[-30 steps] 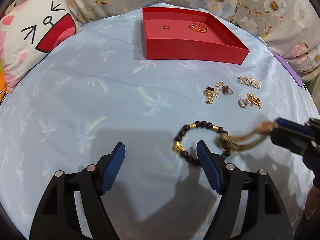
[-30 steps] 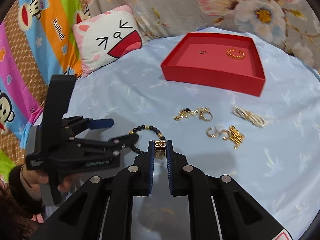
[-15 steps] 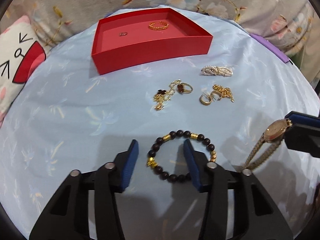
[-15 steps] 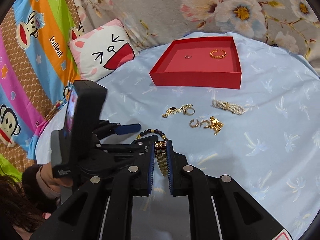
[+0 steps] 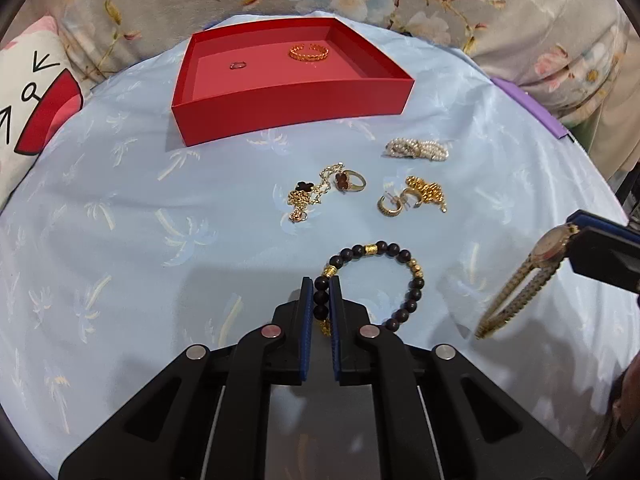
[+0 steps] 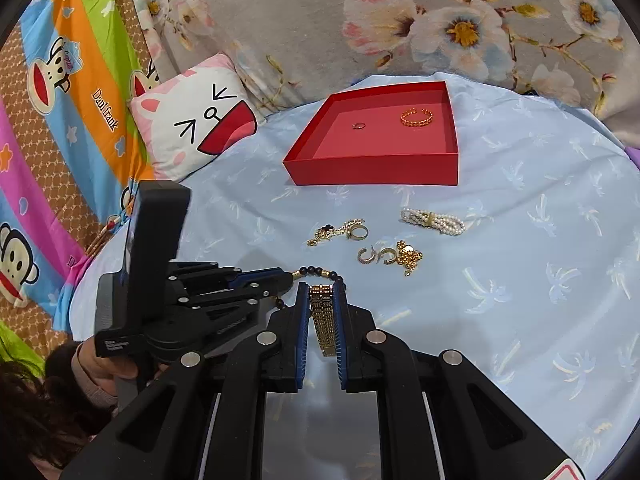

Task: Organize jewelry
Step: 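Carry the watch and bead bracelet into the red tray and open both grippers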

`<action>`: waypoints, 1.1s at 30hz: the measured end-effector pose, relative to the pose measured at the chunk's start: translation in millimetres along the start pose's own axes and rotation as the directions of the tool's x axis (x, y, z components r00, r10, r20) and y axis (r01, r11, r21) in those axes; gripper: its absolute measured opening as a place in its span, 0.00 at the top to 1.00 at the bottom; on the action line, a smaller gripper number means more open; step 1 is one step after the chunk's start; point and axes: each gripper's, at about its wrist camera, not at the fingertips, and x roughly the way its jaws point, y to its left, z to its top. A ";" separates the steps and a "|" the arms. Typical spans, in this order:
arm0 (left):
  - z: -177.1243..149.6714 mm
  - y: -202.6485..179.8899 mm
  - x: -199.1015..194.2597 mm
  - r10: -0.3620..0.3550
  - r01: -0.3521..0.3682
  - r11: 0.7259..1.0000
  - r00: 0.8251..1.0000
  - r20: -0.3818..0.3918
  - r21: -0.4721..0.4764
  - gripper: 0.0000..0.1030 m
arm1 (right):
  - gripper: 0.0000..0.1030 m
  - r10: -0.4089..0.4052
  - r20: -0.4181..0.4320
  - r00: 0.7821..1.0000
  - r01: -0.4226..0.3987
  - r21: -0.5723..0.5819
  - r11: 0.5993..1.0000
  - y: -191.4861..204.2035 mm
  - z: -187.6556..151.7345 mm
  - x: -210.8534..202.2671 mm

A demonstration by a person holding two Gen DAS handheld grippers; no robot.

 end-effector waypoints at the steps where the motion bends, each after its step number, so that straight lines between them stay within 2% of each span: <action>1: 0.2 1.0 -4.5 -0.007 0.007 1.000 1.000 0.008 -0.008 0.93 | 0.90 -0.002 0.004 1.000 0.002 0.000 1.000 0.0 0.9 -1.5; 8: 12.5 0.3 -41.8 -0.040 0.039 0.999 0.996 0.082 0.006 0.93 | 0.90 -0.012 0.025 1.000 0.013 -0.012 1.000 -3.1 16.0 -9.0; 12: 33.8 1.8 -64.4 -0.042 0.038 0.999 0.990 0.137 0.030 0.93 | 0.90 -0.013 0.050 0.999 0.015 -0.043 0.999 -4.0 42.1 -14.3; 17: 79.3 8.3 -88.7 0.009 -0.023 0.998 0.969 0.245 0.055 0.93 | 0.90 -0.020 0.092 0.996 0.026 -0.064 0.998 -10.8 97.8 -11.5; 21: 126.2 20.6 -91.2 0.019 -0.033 0.999 0.954 0.300 0.040 0.93 | 0.90 -0.016 0.097 0.995 0.020 -0.045 0.999 -24.8 152.5 8.2; 24: 166.6 29.5 -74.9 0.047 -0.058 0.998 0.947 0.318 0.024 0.93 | 0.90 -0.022 0.084 0.996 0.024 -0.018 1.000 -36.2 194.6 35.5; 27: 199.3 37.8 -44.8 0.064 -0.070 0.998 0.952 0.299 0.010 0.93 | 0.90 -0.054 0.069 0.996 0.054 -0.001 0.999 -46.3 224.8 70.0; 33: 238.3 66.5 36.2 0.111 -0.102 0.993 0.971 0.211 -0.052 0.93 | 0.90 -0.089 -0.003 0.996 0.089 0.039 0.995 -72.4 251.5 153.4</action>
